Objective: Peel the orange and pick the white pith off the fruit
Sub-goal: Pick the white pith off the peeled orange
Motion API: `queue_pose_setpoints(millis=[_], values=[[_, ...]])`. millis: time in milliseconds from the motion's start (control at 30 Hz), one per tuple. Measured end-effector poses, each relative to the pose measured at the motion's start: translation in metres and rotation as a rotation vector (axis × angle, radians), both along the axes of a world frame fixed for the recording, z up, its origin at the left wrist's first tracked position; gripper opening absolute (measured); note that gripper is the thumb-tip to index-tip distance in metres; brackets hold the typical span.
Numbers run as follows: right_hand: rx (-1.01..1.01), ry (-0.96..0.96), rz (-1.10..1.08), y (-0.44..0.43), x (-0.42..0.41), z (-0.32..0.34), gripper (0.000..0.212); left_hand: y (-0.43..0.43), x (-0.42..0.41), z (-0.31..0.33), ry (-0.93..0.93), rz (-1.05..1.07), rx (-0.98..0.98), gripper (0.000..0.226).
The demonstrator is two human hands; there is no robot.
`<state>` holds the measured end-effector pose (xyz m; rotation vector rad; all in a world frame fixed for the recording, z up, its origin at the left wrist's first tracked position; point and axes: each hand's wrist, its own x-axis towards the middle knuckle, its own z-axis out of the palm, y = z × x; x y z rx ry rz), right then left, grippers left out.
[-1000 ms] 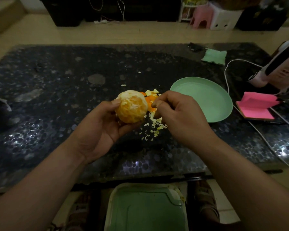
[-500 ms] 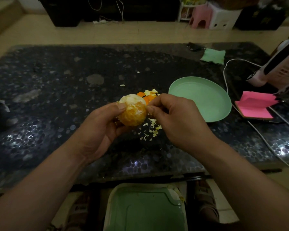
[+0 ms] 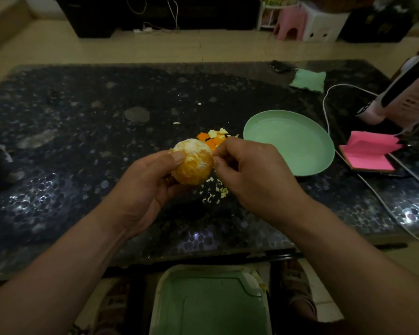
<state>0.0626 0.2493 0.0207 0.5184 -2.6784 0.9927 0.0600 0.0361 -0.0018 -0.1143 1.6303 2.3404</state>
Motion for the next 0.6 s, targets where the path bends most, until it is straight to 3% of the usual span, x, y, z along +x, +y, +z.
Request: queue_pose_setpoints(millis=[133, 267, 600], values=[[-0.065, 0.027, 0.002, -0.001, 0.001, 0.002, 0.005, 0.001, 0.002, 0.006, -0.025, -0.004, 0.069, 0.039], [-0.201, -0.081, 0.007, 0.001, 0.002, 0.006, 0.006, 0.001, 0.002, 0.01, -0.057, -0.032, 0.17, 0.047], [-0.117, -0.07, 0.049, 0.003, 0.004, 0.01, 0.007, -0.006, -0.001, 0.008, -0.058, -0.04, 0.153, 0.05]])
